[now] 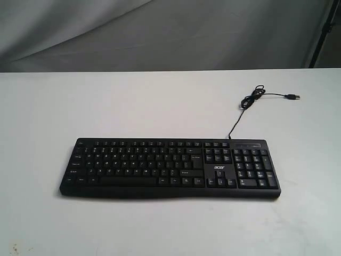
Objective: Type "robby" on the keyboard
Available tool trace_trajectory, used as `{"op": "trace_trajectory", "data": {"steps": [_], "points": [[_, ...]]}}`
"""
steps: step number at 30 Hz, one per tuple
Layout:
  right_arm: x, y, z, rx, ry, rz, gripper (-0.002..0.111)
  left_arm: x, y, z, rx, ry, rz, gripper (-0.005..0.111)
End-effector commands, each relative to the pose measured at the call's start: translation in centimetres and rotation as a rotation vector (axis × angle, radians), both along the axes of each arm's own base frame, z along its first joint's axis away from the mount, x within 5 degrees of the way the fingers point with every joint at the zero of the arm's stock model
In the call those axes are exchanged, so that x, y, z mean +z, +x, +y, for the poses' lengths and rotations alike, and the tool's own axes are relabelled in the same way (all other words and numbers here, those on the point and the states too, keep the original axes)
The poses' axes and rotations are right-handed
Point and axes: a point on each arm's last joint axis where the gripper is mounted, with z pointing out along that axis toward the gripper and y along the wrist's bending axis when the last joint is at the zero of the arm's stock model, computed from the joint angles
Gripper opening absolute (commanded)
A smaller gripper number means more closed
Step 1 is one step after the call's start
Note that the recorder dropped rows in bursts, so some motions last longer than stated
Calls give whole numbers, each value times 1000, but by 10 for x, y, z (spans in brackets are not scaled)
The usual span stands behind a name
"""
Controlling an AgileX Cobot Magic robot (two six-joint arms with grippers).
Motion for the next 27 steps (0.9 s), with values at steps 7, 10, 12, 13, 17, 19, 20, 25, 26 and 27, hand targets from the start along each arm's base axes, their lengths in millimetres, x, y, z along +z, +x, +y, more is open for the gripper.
{"op": "trace_trajectory", "data": {"steps": [7,10,12,13,17,19,20,25,26,27], "points": [[-10,0,0,9,-25,37,0,-1,0,0,-6,1,-5,0],[-10,0,0,9,-26,41,0,-1,0,0,-6,1,-5,0],[-11,-1,0,8,-30,49,0,-1,0,0,-6,1,-5,0],[-11,-1,0,8,-30,50,0,-1,0,0,-6,1,-5,0],[-11,-1,0,8,-30,52,0,-1,0,0,-6,1,-5,0],[-11,-1,0,8,-30,54,0,-1,0,0,-6,1,-5,0],[-11,-1,0,8,-30,55,0,-1,0,0,-6,1,-5,0],[-11,-1,0,8,-30,55,0,-1,0,0,-6,1,-5,0],[-11,-1,0,8,-30,55,0,-1,0,0,-6,1,-5,0],[-11,-1,0,8,-30,55,0,-1,0,0,-6,1,-5,0]]}}
